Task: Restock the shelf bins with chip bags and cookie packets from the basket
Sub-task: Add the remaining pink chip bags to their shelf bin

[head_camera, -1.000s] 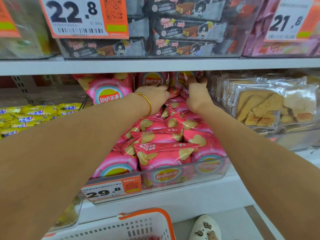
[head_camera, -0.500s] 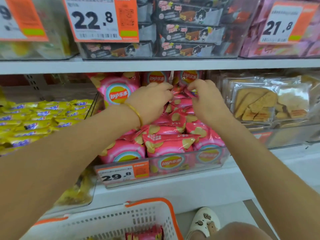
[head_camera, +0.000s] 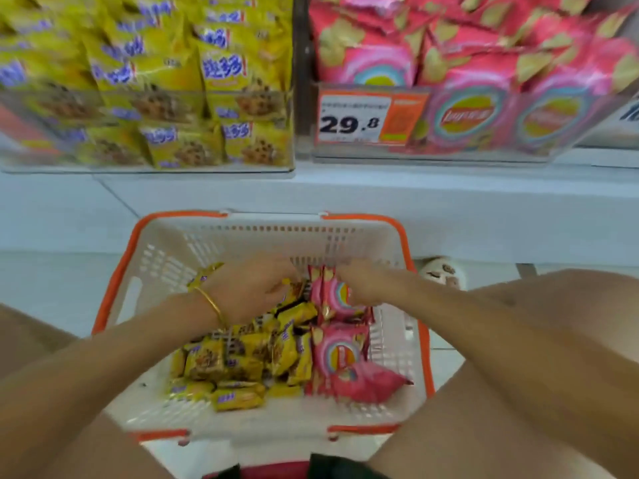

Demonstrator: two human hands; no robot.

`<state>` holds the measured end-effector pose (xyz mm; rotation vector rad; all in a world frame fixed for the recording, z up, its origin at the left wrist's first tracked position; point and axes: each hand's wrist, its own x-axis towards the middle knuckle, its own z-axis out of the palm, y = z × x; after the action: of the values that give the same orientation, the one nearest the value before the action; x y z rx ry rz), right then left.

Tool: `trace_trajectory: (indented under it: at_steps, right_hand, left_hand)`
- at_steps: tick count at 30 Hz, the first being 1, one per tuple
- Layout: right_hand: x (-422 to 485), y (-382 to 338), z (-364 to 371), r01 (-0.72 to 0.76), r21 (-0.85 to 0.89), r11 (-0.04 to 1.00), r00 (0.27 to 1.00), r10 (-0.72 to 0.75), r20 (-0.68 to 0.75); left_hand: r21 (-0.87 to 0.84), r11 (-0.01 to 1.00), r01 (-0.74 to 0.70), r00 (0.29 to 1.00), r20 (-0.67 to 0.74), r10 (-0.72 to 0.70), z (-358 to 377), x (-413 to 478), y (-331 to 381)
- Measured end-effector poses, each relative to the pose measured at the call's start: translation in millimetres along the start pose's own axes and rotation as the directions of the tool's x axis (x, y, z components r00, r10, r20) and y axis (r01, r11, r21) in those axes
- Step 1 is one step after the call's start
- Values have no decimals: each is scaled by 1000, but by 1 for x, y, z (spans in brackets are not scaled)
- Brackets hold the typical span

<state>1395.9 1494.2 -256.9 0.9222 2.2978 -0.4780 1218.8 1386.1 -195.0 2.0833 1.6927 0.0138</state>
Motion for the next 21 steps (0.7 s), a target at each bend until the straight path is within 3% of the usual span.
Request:
trace_trajectory:
  at_steps: [4,7,9,14,18,21]
  right_hand:
    - [46,25,41,-116,60,991,989,121,-89]
    - [64,26,68,-193,-89,977,965,173,-196]
    - [69,22,75,-224,-84,971,965,209,-157]
    - [75,26,57,-197,-156,968,980,188,-67]
    - [68,32,20,-120,96,988,975,135,-177]
    - [49,31,0,-47,108,993,990,61,-126]
  left_hand:
    - [24,1000,-18,1000,2,18,19,-3,-5]
    - [-17,1000,12,1000,-20,-13,24,-1,-16]
    - [-40,998,54,999,-4,-54,26,-1,-25]
    - [-112,987,117,993,29,-115,27,6,-31]
    - [-230,955,189,982,42,-184,25,12,-27]
    - [-304,924,233,972,42,-231,21,16,-21]
